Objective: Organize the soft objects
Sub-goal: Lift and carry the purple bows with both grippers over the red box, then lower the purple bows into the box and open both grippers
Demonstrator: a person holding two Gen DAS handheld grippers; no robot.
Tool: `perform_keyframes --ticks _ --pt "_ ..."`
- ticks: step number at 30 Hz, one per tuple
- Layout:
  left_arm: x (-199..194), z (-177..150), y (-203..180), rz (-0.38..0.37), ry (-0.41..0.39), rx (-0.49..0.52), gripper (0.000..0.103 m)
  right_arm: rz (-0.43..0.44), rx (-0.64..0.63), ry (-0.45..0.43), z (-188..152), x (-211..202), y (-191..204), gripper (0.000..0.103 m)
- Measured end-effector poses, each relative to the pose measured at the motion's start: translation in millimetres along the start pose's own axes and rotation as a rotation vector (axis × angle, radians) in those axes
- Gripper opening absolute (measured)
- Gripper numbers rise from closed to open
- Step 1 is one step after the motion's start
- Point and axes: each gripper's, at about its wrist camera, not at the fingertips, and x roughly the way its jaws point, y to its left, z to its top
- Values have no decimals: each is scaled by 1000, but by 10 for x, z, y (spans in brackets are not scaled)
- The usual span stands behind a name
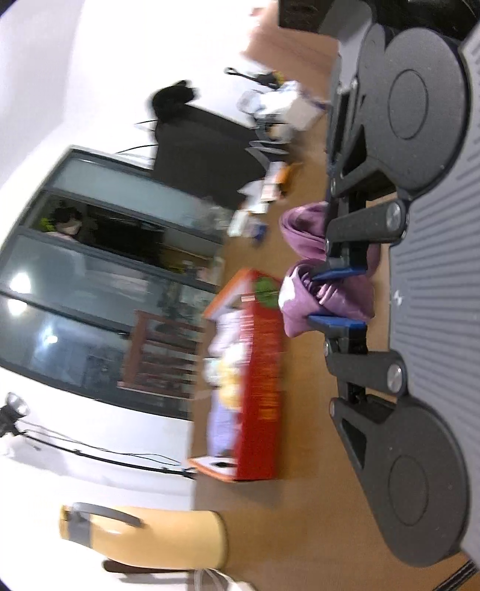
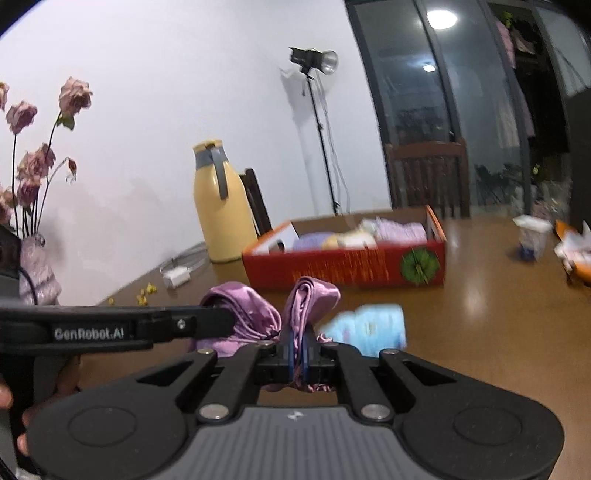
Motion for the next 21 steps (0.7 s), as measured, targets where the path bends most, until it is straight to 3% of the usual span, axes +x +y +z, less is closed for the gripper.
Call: perform_keyframes --ticks 5,10,14,16,19,21 --pt "485 881 426 7 -97 10 20 39 -83 -27 872 693 -76 4" --pt "1250 1533 1013 95 -77 -54 20 16 -80 15 1591 1857 -290 4" --pt "1832 1592 1385 180 -11 -45 20 44 -10 116 1729 2702 -461 5" --pt "2024 1513 1549 237 34 -56 20 70 38 211 1705 3117 -549 7" --pt "2138 1332 1722 252 68 -63 26 50 40 254 1584 3484 -573 14" --pt "2132 1240 1743 254 82 -50 28 17 28 263 1489 3566 -572 44"
